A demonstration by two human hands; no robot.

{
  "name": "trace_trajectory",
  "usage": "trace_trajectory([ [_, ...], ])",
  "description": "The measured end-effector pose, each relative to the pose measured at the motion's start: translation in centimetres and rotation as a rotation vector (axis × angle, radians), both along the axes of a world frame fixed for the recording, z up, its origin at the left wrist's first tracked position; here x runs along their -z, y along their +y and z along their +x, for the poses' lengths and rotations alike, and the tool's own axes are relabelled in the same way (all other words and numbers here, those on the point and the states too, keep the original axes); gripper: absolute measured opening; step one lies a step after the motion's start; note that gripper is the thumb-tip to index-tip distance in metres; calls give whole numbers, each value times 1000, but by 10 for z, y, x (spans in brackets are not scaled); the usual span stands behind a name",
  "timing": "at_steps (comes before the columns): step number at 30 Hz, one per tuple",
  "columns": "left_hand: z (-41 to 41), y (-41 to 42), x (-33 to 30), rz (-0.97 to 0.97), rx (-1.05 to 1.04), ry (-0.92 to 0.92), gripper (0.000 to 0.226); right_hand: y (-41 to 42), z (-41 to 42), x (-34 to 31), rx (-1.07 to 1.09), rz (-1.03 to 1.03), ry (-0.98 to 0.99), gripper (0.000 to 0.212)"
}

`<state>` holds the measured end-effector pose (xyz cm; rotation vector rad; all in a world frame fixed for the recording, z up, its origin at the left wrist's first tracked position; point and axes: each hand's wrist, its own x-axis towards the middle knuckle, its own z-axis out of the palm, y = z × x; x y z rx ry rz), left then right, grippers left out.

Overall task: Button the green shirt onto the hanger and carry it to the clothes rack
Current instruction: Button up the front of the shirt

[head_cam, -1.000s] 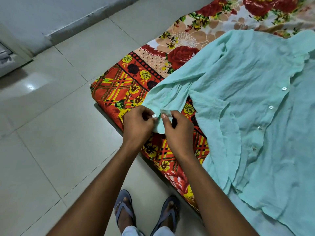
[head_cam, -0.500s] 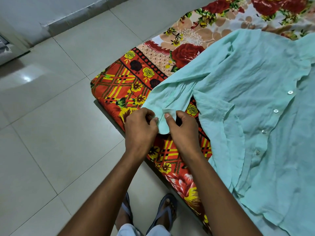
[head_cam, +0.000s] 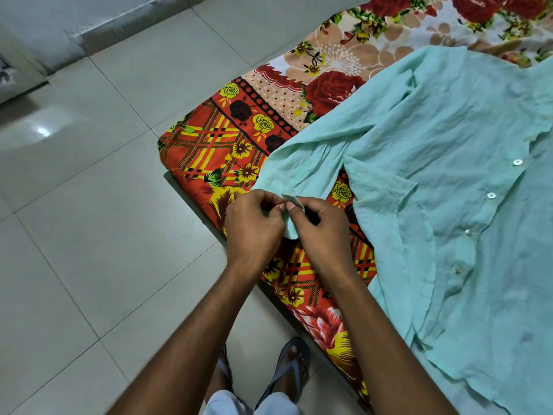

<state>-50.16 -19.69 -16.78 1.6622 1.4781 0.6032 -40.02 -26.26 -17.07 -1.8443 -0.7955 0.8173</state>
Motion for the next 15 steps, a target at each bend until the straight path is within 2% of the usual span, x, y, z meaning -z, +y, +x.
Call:
trace_trajectory([
  [3, -2, 2, 2, -39, -19, -38, 8, 0, 2, -2, -74, -31, 44, 26],
  [5, -3, 4, 1, -76, -43, -63, 7, 1, 6, -7, -66, -66, 170, 38],
  [7, -4, 5, 0, -126, -54, -96, 7, 1, 13, -11, -53, -75, 250, 37],
  [10, -6, 4, -1, -198, -71, -182, 12, 1, 16, -11, -76, -62, 91, 15],
  [13, -8, 3, -4, -246, -110, -252, 15, 3, 15, -8, -51, -60, 6, 13],
  [15, -8, 2, -7, -252, -90, -265, 26, 6, 15, -8, -28, -66, -6, 10],
])
